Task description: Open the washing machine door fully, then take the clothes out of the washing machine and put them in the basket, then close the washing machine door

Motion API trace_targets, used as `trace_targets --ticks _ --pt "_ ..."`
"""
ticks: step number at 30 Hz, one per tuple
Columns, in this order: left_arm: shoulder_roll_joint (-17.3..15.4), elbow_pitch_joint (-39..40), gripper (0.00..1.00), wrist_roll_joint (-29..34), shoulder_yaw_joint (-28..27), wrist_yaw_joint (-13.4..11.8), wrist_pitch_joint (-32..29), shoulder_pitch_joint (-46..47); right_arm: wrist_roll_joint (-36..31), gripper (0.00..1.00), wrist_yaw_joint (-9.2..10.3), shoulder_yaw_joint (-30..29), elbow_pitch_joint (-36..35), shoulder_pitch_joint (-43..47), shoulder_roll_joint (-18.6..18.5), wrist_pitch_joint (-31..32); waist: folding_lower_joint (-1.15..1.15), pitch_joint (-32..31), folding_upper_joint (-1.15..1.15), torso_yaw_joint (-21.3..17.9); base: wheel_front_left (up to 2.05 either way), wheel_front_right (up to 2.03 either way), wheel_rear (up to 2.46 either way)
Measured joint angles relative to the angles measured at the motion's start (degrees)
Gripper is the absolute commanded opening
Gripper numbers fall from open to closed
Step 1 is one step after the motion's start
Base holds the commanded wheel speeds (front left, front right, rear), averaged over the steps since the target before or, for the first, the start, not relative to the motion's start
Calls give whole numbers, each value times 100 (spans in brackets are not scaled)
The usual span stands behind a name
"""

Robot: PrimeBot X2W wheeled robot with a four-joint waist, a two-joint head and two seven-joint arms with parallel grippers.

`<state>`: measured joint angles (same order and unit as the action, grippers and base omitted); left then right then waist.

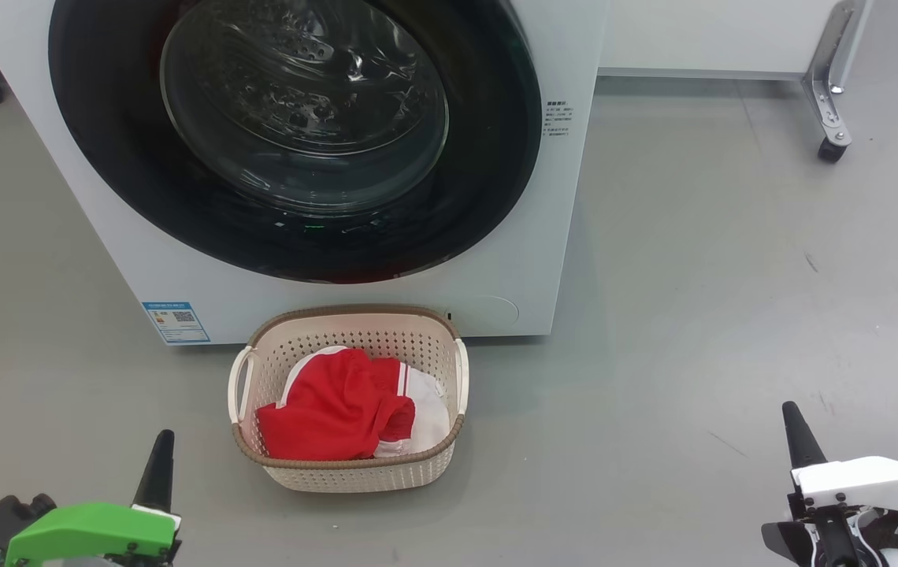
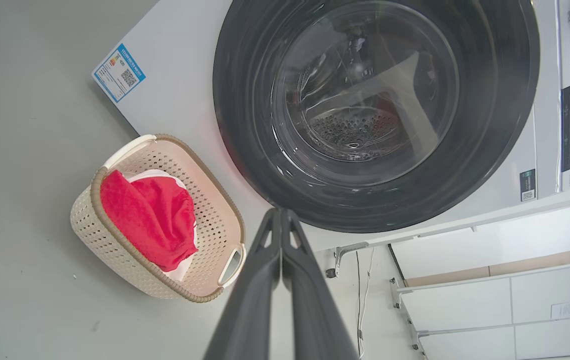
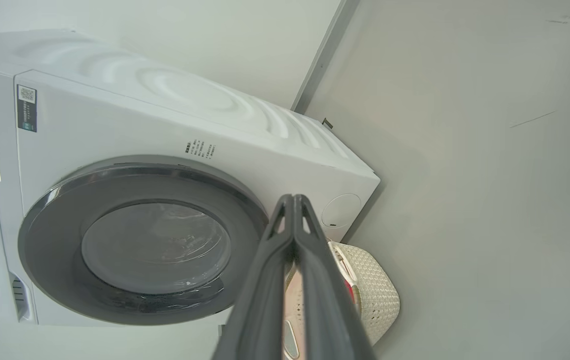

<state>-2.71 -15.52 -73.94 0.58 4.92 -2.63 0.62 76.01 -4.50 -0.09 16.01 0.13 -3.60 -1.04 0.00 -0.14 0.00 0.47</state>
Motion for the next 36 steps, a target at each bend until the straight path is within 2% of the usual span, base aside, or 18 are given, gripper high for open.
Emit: trace_targets --ticks 24,36 --pt "37 -30 0 -1747 -475 196 -343 274 1830 0 -200 -357 -3 -292 -70 412 0 30 0 -46 0 0 0" --pt "44 -31 0 -1781 -501 197 -343 289 1886 0 -216 -369 -3 -327 -80 426 0 30 0 -47 0 0 0"
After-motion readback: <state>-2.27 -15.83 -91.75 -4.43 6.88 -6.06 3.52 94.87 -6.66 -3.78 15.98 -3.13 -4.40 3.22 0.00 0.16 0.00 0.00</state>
